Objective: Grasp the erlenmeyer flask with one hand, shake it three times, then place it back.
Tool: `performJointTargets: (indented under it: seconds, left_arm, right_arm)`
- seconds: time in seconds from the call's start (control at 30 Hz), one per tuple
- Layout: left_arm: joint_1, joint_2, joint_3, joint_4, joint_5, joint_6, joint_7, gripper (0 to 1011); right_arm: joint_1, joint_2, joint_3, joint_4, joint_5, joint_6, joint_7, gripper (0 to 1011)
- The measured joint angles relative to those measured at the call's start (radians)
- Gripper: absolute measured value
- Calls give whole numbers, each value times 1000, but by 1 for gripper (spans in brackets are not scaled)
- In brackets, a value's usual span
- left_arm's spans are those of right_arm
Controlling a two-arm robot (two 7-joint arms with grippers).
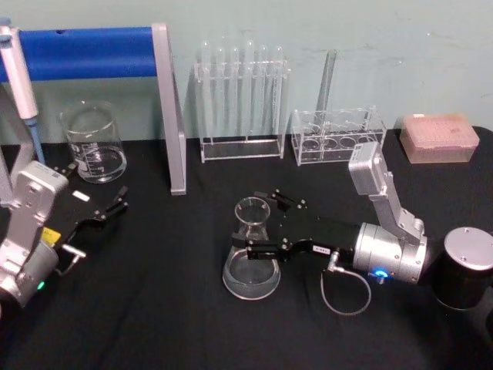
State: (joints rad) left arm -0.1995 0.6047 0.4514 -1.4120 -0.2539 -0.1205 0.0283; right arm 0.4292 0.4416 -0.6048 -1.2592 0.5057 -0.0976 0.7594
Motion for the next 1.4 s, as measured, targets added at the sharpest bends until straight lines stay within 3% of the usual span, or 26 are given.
performJointTargets:
  seconds: [0.87, 1.27, 1.4]
  left_arm:
    - [0, 0, 0, 0, 0, 0, 0, 1001]
    - [0, 0, 0, 0, 0, 0, 0, 1001]
    - [0, 0, 0, 0, 0, 0, 0, 1001]
  right_arm:
    - [0, 0, 0, 0, 1, -1, 3, 992]
    - [0, 0, 0, 0, 1, -2, 3, 734]
    - [0, 0, 0, 0, 2, -2, 3, 570]
